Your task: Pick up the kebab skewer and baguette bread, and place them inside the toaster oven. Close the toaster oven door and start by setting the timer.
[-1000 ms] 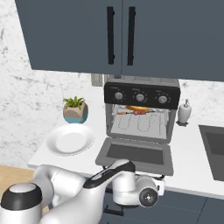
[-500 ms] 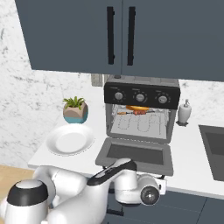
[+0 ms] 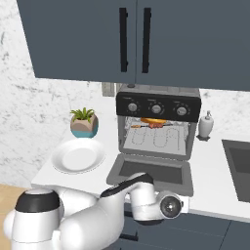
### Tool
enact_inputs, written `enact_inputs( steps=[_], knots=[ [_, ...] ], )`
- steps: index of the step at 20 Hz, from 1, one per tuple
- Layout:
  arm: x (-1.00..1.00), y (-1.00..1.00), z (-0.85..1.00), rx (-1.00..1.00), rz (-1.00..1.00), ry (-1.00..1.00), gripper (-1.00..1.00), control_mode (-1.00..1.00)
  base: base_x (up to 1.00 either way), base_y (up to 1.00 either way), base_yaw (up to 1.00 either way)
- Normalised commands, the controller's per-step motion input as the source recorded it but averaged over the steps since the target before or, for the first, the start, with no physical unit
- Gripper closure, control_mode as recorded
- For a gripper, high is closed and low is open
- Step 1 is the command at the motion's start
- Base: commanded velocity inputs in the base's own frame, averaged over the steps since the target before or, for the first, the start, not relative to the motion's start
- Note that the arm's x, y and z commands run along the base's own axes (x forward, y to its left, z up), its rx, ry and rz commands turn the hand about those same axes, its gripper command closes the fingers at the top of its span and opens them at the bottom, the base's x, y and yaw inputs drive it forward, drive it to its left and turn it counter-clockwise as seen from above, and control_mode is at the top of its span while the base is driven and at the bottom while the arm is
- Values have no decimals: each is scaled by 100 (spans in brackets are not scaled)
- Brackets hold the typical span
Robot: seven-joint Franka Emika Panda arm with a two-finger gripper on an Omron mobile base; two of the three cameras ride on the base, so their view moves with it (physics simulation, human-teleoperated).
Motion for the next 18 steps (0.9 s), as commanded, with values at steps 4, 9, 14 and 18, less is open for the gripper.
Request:
enact_inputs(
  steps=[4,9,14,18],
  knots=[
    [-6,0,-4,0,0,4,-100,-100,0,0,0],
    [-12,0,-1,0,0,2,-100,-100,0,0,0],
    [-3,0,0,0,0,0,-100,-100,0,0,0],
    [0,0,-14,0,0,0,-100,-100,0,0,0]
  ],
)
